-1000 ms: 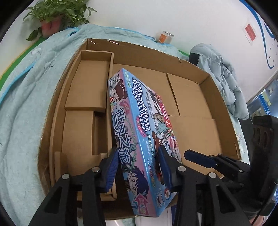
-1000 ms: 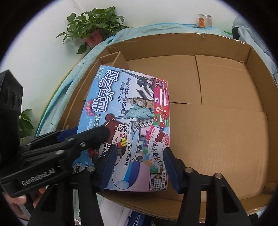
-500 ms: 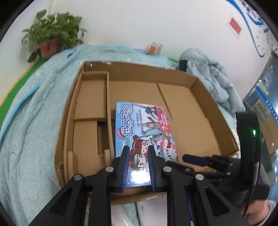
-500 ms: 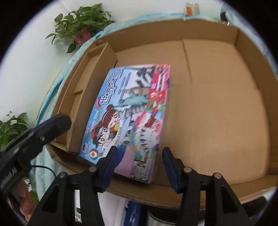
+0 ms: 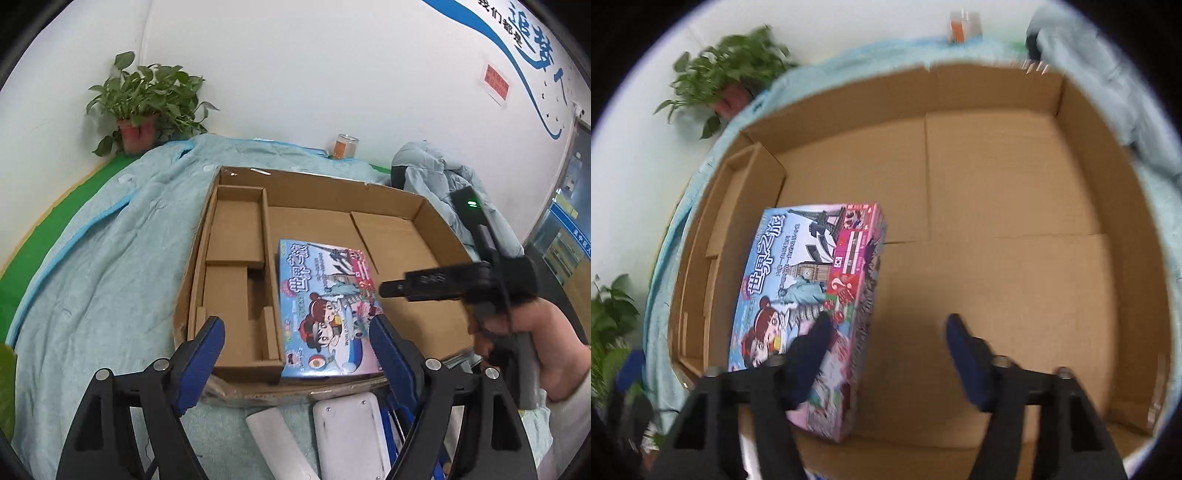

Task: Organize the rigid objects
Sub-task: 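Lower the board-game box into the large box and open the right tool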

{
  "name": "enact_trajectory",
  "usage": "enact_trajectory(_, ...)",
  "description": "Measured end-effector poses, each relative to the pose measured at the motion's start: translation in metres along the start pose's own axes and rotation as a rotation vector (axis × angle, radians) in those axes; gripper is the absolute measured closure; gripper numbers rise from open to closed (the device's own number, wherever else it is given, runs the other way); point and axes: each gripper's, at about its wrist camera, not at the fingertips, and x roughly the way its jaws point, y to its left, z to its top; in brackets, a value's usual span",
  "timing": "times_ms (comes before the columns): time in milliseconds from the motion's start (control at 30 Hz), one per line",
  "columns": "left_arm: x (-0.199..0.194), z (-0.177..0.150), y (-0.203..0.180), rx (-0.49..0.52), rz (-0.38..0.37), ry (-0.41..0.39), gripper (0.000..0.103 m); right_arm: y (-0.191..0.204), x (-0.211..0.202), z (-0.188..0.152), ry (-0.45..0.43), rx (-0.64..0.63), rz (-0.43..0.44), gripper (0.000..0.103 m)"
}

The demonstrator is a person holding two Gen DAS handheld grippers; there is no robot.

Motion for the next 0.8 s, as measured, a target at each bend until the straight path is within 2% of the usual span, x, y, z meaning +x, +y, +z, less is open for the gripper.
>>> enact_trajectory(67, -0.003, -0.003, 0.002, -0.016, -0.014, -0.001, 0.023, 0.006, 0.016, 0.01, 0.024, -0.009, 0.0, 0.069)
enact_trajectory(133, -0.004, -0.005, 0.004, -0.025, -0.037, -0.012, 0.023, 0.015, 0.029, 0.016, 0.06, -0.01, 0.11, 0.07)
enact_trajectory(167, -0.007, -0.005, 0.005, -0.024, -0.047, -0.02, 0.023, 0.02, 0.034, 0.019, 0.077, -0.014, 0.139, 0.068)
enact_trajectory(267, -0.014, -0.006, 0.004, -0.007, -0.058, -0.052, 0.023, 0.036, 0.039, 0.02, 0.053, -0.089, 0.137, 0.063)
enact_trajectory(333, -0.017, -0.005, 0.002, -0.005, -0.058, -0.062, 0.023, 0.031, 0.039, 0.021, 0.04, -0.076, 0.161, 0.063)
enact_trajectory(367, -0.018, -0.005, 0.0, -0.002, -0.059, -0.067, 0.02, 0.027, 0.038, 0.023, 0.031, -0.065, 0.165, 0.058)
enact_trajectory(400, -0.02, -0.005, -0.001, 0.003, -0.054, -0.075, 0.017, 0.026, 0.03, 0.022, -0.002, -0.069, 0.149, 0.042)
enact_trajectory(433, -0.022, -0.005, -0.003, 0.01, -0.036, -0.091, 0.013, 0.026, 0.024, 0.02, -0.032, -0.082, 0.134, 0.031)
enact_trajectory(467, -0.025, -0.005, -0.004, 0.017, -0.022, -0.108, 0.006, 0.023, 0.012, 0.015, -0.077, -0.103, 0.116, 0.016)
enact_trajectory(500, -0.029, -0.005, -0.007, 0.025, -0.001, -0.133, 0.002, 0.024, -0.003, 0.008, -0.133, -0.127, 0.09, 0.015)
enact_trajectory(567, -0.038, -0.006, -0.01, 0.03, 0.05, -0.208, 0.0, 0.024, -0.028, -0.007, -0.217, -0.176, 0.053, 0.013)
enact_trajectory(600, -0.042, -0.006, -0.013, 0.038, 0.084, -0.229, 0.0, 0.022, -0.044, -0.015, -0.261, -0.197, 0.028, 0.007)
enact_trajectory(667, -0.047, -0.006, -0.021, 0.064, 0.109, -0.231, 0.0, 0.014, -0.074, -0.036, -0.342, -0.201, 0.014, 0.0)
enact_trajectory(800, -0.054, -0.013, -0.034, 0.067, 0.075, -0.197, 0.001, -0.002, -0.099, -0.069, -0.403, -0.182, 0.008, 0.0)
